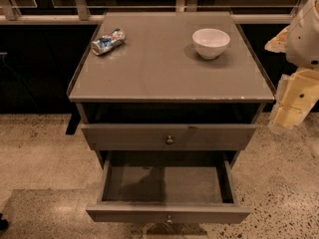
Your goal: Close middle drawer
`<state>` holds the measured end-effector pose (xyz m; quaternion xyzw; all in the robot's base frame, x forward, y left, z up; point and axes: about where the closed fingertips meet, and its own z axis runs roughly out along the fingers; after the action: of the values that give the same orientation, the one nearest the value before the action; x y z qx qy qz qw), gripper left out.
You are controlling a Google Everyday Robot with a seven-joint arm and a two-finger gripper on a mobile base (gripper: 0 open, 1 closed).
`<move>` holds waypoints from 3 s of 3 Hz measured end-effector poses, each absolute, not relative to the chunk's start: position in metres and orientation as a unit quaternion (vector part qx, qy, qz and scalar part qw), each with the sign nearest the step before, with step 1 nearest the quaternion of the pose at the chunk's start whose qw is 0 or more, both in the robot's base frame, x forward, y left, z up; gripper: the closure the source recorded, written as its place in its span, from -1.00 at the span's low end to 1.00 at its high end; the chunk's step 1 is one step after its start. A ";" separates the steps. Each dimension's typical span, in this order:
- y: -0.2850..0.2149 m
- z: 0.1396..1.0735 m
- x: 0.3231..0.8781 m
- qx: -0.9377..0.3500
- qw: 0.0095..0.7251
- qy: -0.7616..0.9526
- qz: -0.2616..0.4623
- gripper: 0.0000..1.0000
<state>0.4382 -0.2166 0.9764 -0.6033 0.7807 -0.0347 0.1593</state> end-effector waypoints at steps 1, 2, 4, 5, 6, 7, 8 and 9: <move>-0.217 0.976 0.438 -0.603 0.159 0.781 -0.035 -1.00; -0.220 0.972 0.433 -0.596 0.175 0.783 -0.043 -1.00; -0.246 0.870 0.383 -0.535 0.245 0.808 0.030 -1.00; -0.252 0.787 0.368 -0.482 0.275 0.828 0.086 -1.00; -0.259 0.781 0.378 -0.463 0.296 0.833 0.070 -0.62; -0.258 0.784 0.379 -0.466 0.295 0.831 0.068 -0.16; -0.258 0.784 0.379 -0.466 0.295 0.831 0.068 0.30; -0.258 0.781 0.378 -0.465 0.298 0.831 0.062 0.77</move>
Offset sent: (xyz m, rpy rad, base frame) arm -0.0144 -0.0107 -0.0171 0.0261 -0.0736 -0.0417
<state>0.3778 -0.2581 0.7814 -0.4651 0.8312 0.0623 0.2982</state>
